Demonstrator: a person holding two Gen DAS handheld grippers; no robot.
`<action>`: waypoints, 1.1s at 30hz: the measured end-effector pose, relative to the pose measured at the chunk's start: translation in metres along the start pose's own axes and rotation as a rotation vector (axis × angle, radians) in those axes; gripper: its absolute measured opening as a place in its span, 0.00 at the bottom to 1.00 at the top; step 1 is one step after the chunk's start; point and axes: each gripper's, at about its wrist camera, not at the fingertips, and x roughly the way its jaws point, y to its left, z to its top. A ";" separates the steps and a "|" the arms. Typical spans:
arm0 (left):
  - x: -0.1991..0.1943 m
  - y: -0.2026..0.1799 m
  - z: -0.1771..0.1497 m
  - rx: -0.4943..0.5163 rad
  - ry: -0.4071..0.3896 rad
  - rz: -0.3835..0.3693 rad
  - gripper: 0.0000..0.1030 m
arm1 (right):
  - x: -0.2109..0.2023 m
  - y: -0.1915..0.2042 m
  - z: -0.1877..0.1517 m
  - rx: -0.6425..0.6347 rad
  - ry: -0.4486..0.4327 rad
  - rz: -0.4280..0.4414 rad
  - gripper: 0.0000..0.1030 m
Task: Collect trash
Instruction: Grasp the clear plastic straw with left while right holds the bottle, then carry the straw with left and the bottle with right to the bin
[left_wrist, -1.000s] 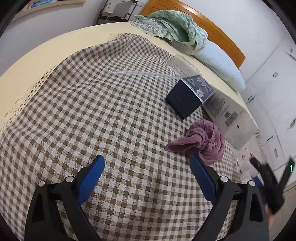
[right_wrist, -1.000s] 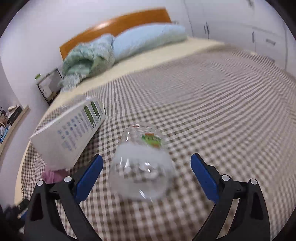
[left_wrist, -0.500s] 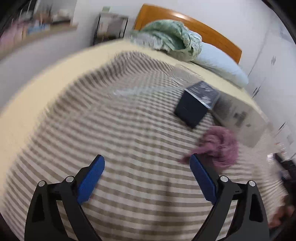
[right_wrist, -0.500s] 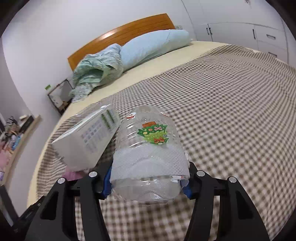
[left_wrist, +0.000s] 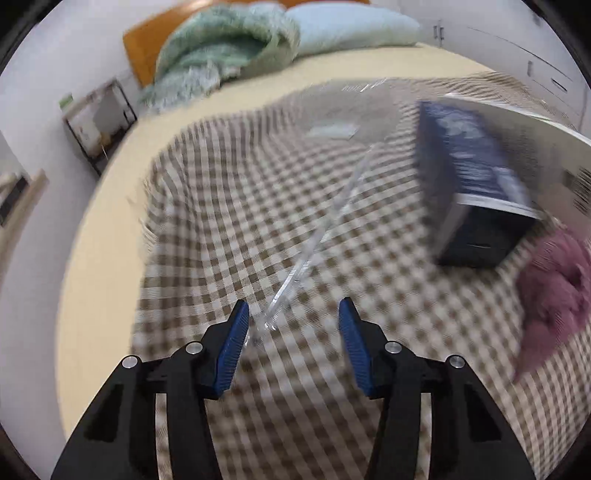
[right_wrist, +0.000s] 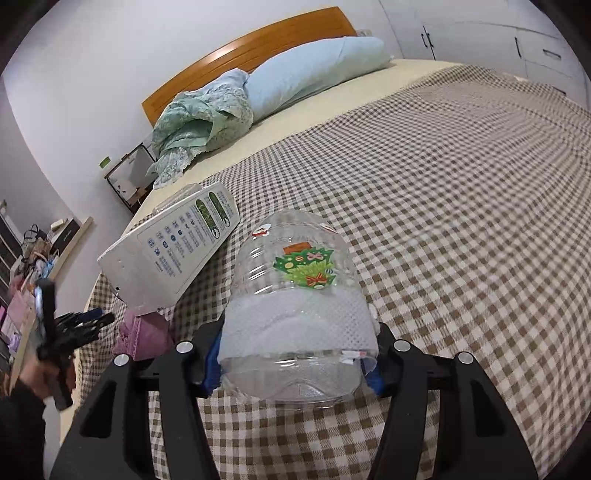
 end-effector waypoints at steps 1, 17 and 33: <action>0.007 0.005 -0.001 -0.027 0.021 -0.031 0.47 | 0.001 0.001 0.000 -0.004 -0.004 0.001 0.55; -0.115 0.004 -0.080 -0.352 0.033 -0.178 0.02 | -0.010 0.038 -0.012 -0.114 -0.027 -0.006 0.55; -0.331 -0.237 -0.180 -0.240 -0.214 -0.578 0.02 | -0.289 -0.116 -0.100 -0.107 -0.094 -0.257 0.55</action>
